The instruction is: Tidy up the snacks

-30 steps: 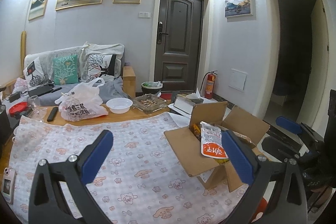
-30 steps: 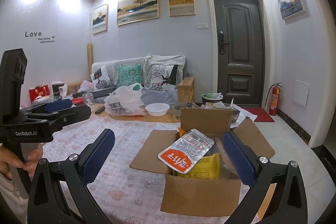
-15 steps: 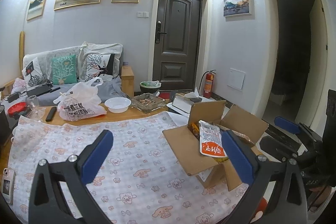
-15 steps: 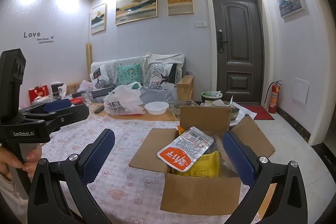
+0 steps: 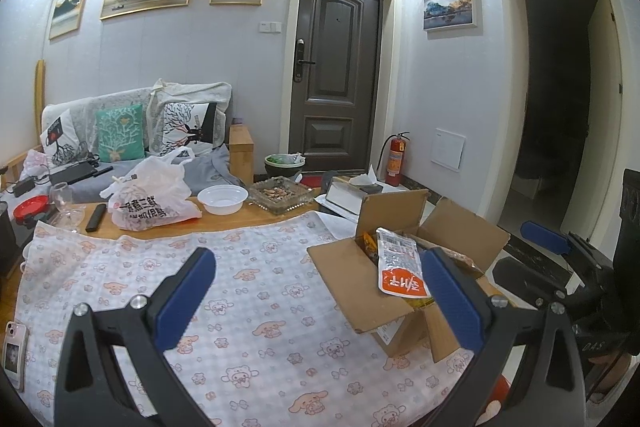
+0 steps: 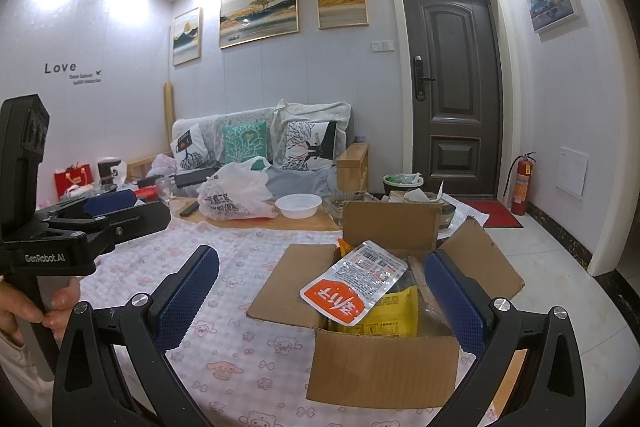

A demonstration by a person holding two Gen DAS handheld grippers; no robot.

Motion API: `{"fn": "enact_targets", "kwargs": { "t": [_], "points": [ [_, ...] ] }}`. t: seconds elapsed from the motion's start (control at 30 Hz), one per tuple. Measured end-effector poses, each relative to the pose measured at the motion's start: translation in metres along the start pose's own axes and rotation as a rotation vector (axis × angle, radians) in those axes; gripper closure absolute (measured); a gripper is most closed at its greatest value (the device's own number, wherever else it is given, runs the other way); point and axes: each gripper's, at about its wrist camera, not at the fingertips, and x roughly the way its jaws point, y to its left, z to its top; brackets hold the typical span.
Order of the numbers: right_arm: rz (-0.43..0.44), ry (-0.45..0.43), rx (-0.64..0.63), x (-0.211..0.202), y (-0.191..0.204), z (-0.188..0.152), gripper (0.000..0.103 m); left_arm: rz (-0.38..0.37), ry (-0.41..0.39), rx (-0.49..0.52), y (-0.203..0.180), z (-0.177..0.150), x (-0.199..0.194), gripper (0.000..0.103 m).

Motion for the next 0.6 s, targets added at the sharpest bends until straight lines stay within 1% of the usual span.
{"fn": "enact_targets", "kwargs": {
  "t": [0.6],
  "points": [
    [-0.002,0.000,0.002,-0.0004,0.0010,0.0010,0.000,-0.007,0.003,0.005,-0.0008,-0.0016,-0.0011,0.001]
  ]
}}
